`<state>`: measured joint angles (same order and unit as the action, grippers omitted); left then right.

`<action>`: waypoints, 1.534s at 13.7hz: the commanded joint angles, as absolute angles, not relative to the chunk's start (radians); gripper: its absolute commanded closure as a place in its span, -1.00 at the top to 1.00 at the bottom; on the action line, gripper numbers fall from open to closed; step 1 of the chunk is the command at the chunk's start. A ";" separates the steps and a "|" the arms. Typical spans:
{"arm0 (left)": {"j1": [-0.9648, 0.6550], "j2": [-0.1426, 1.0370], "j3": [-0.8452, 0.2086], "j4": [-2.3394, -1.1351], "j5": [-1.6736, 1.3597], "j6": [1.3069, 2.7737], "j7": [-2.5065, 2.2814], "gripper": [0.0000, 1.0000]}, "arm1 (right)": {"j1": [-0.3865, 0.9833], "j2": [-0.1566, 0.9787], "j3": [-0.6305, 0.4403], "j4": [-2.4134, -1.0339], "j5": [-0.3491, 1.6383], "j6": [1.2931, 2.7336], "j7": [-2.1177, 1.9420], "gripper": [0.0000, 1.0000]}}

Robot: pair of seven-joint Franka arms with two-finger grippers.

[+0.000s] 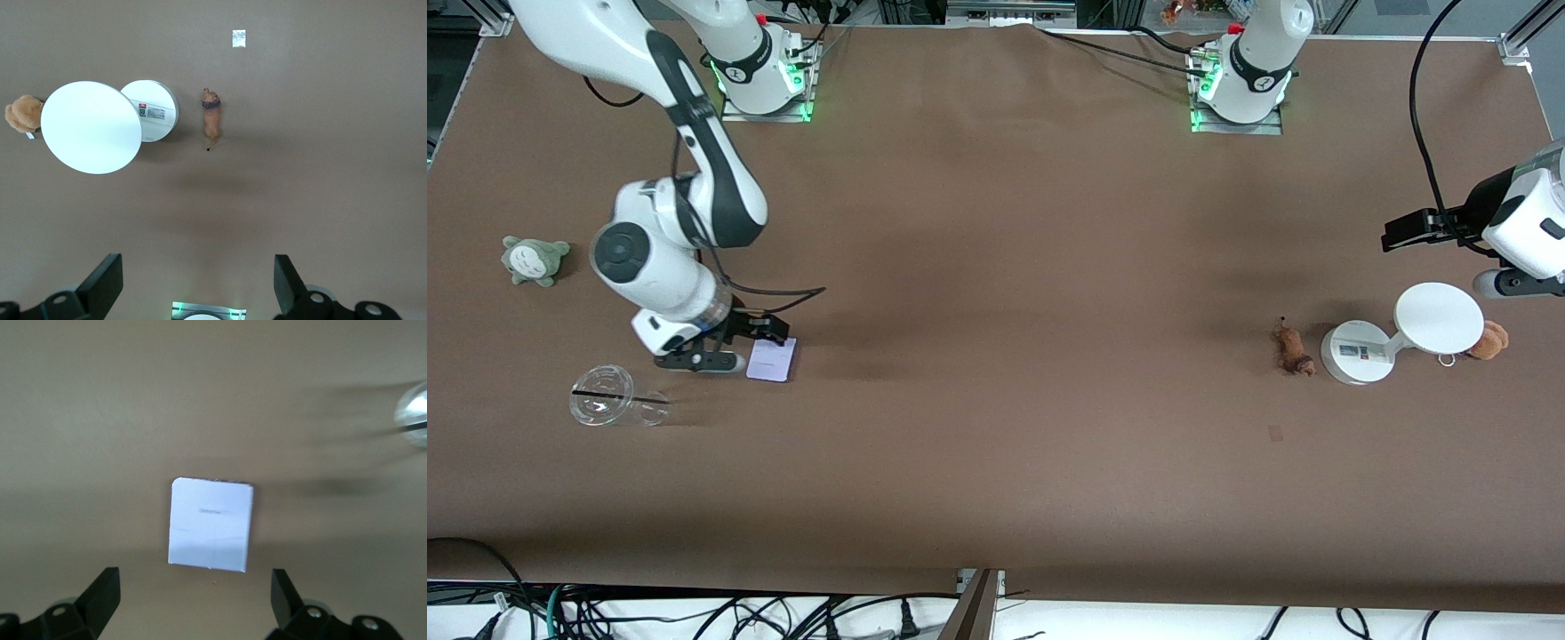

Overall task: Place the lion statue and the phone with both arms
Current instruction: 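Lower the phone onto the table, open the right gripper and withdraw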

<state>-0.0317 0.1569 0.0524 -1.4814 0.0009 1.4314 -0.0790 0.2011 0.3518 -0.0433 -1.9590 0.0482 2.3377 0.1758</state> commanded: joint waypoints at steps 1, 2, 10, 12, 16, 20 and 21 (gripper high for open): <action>-0.029 0.167 0.051 -1.451 0.014 1.410 -0.083 1.00 | 0.193 0.276 -0.054 -1.828 0.071 2.038 0.170 0.99; -0.028 0.167 0.051 -1.451 0.014 1.410 -0.083 1.00 | 0.193 0.275 -0.052 -1.777 0.078 1.963 0.170 0.99; -0.023 0.167 0.057 -1.451 -0.009 1.408 -0.083 1.00 | 0.193 0.023 -0.075 -1.749 0.120 1.686 0.166 0.99; -0.023 0.167 0.055 -1.451 -0.009 1.410 -0.083 1.00 | 0.193 -0.021 -0.087 -1.749 0.112 1.632 0.158 0.99; -0.021 0.167 0.055 -1.451 -0.009 1.410 -0.083 1.00 | 0.193 -0.066 -0.089 -1.744 0.083 1.569 0.150 0.99; -0.023 0.167 0.057 -1.451 -0.009 1.410 -0.083 1.00 | 0.193 -0.060 -0.089 -1.718 0.083 1.565 0.140 0.99; -0.023 0.167 0.055 -1.451 -0.011 1.410 -0.083 1.00 | 0.193 -0.058 -0.089 -1.717 0.083 1.565 0.129 0.99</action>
